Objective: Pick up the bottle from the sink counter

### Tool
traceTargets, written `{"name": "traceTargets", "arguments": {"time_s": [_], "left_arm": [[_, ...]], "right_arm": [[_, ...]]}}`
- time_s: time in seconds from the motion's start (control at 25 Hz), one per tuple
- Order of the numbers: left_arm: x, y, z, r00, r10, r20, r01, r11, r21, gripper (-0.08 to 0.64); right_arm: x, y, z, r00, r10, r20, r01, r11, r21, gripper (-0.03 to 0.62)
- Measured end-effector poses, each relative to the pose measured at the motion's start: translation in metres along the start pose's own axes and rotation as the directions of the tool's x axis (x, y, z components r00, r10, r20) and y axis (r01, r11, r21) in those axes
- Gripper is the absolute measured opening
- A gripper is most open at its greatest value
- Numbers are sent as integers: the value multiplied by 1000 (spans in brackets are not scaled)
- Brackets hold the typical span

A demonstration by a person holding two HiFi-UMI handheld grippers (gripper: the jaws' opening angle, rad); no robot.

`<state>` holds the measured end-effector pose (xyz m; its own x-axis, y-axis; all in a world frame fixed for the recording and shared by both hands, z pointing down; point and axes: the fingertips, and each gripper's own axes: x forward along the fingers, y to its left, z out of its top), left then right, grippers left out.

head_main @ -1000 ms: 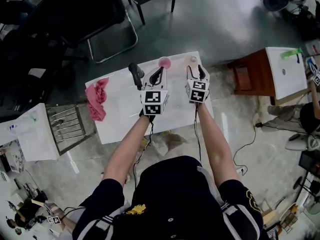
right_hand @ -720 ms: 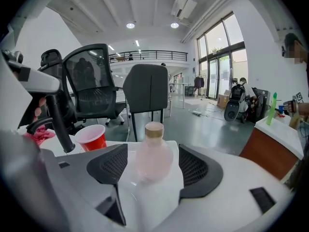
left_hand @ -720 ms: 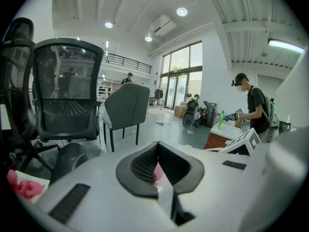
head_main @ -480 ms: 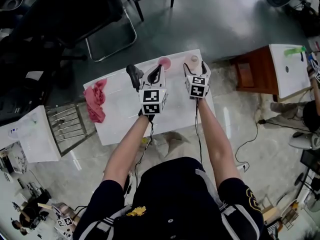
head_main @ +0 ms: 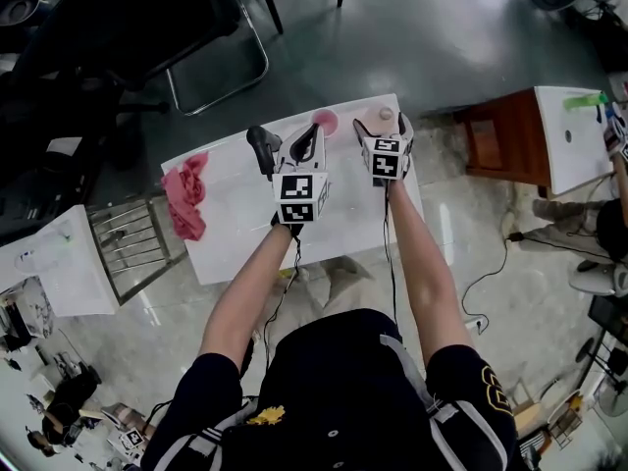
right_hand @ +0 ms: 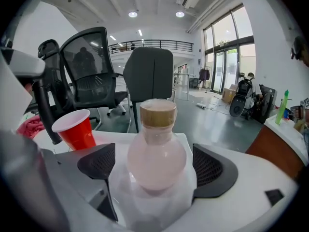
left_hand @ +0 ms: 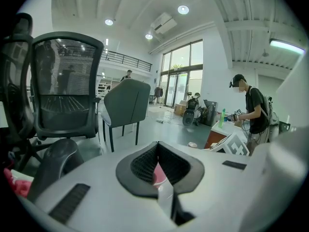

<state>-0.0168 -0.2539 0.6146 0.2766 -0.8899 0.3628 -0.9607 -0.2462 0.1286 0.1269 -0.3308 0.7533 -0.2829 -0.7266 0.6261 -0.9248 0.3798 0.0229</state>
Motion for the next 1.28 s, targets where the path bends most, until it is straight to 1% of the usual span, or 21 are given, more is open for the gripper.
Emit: {"name": "traceTargets", "arguments": {"time_s": [0.32,0.52,0.68,0.84,1.0,1.12,1.28], "left_arm": [[5,3,-4,1000,2,-2,-2,1000,-5,18],[6,0,-2,1000,3,-2,-3,1000,-3,18],[4,1,-3,1000,4,-4,-4,1000,-7,18],[7,1,-4,1000,3,-2,-3,1000,-8,18],[6,-1,-6,1000,1,-7,-1,1000,-8,18],[7,-2,-6,1000,1,-3,-1,1000,-8,18],[-3,-12,-7,1000,-15,0,15,1000,-12,18]], "right_arm": [[17,-3,-5,999,-11,-32,10,1000,-6,486],[16,2,2,999,2,-38,-3,1000,-14,485],[18,0,1,999,-14,-38,14,1000,0,485],[22,-8,-3,998,-28,-60,28,1000,1,483],[19,-4,1,999,-12,-50,12,1000,-5,446],[21,-4,3,999,-5,-45,4,1000,-25,422],[16,-1,-1,999,-4,-48,3,1000,-24,420]]}}
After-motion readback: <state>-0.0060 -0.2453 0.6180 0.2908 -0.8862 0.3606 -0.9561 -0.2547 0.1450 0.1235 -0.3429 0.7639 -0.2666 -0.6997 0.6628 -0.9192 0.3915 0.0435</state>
